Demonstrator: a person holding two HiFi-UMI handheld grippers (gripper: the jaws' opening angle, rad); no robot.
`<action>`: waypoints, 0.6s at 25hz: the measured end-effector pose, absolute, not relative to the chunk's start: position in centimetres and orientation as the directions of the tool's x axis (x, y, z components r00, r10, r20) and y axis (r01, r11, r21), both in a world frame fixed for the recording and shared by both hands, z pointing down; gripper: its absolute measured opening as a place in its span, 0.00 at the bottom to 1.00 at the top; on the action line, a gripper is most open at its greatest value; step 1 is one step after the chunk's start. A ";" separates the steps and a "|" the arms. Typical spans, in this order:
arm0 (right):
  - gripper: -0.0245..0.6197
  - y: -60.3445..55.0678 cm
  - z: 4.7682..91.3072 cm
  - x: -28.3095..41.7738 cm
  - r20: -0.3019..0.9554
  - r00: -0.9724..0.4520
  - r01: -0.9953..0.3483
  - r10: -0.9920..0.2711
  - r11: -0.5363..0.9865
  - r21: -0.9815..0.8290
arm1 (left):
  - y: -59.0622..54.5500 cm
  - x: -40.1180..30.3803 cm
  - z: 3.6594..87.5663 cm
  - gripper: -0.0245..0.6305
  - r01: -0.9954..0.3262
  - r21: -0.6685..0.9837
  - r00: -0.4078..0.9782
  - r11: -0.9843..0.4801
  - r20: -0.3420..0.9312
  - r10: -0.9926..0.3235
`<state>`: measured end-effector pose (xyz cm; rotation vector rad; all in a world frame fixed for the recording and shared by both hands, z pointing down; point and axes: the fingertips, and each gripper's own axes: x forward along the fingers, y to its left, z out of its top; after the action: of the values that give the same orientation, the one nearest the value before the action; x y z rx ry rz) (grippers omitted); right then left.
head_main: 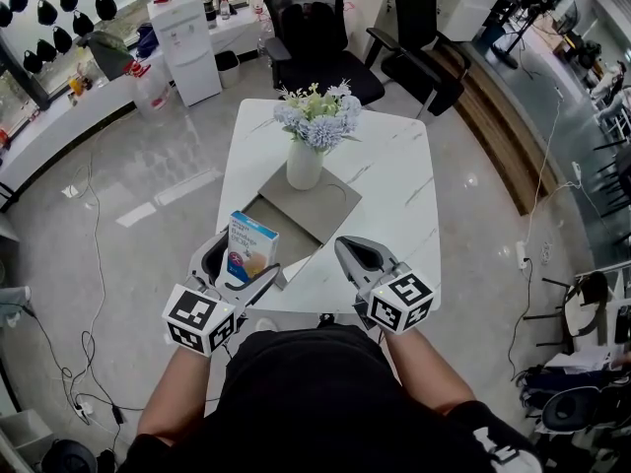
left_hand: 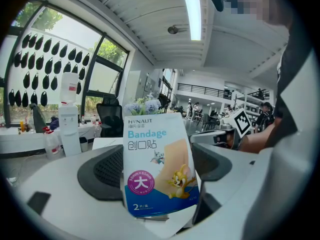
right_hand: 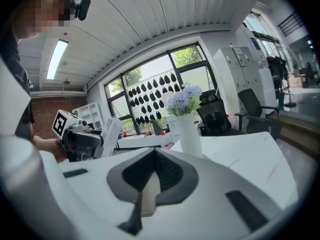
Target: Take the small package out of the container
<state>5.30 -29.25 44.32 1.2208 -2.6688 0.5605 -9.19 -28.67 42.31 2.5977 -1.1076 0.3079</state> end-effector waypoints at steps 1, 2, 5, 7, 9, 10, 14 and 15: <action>0.04 -29.2 44.4 5.3 0.291 -0.657 -0.753 -0.695 0.600 -0.270 | -28.7 -9.2 42.3 0.69 -0.729 0.186 0.679 -0.658 0.310 -0.665; 0.04 -29.2 44.4 5.2 0.292 -0.658 -0.753 -0.694 0.601 -0.270 | -28.7 -9.2 42.3 0.69 -0.729 0.185 0.679 -0.659 0.310 -0.665; 0.04 -29.2 44.3 5.2 0.293 -0.660 -0.751 -0.692 0.603 -0.269 | -28.7 -9.2 42.1 0.69 -0.729 0.181 0.679 -0.660 0.310 -0.665; 0.04 -29.2 44.2 5.1 0.293 -0.662 -0.750 -0.690 0.606 -0.267 | -28.7 -9.2 42.1 0.69 -0.729 0.180 0.679 -0.660 0.311 -0.665; 0.04 -29.2 44.2 5.1 0.294 -0.663 -0.748 -0.688 0.608 -0.264 | -28.7 -9.2 42.1 0.69 -0.730 0.179 0.678 -0.659 0.311 -0.666; 0.04 -29.2 44.2 5.1 0.295 -0.663 -0.748 -0.688 0.609 -0.263 | -28.7 -9.2 42.0 0.69 -0.730 0.179 0.678 -0.659 0.311 -0.666; 0.04 -29.2 44.1 5.1 0.296 -0.664 -0.748 -0.686 0.609 -0.264 | -28.7 -9.2 41.9 0.69 -0.731 0.179 0.677 -0.659 0.311 -0.667; 0.04 -29.2 44.1 5.1 0.297 -0.664 -0.747 -0.686 0.609 -0.264 | -28.7 -9.2 42.0 0.69 -0.731 0.179 0.677 -0.659 0.312 -0.666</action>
<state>5.08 -29.22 44.10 1.1981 -2.6670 0.5530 -9.16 -28.69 41.98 2.6031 -1.1125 0.3172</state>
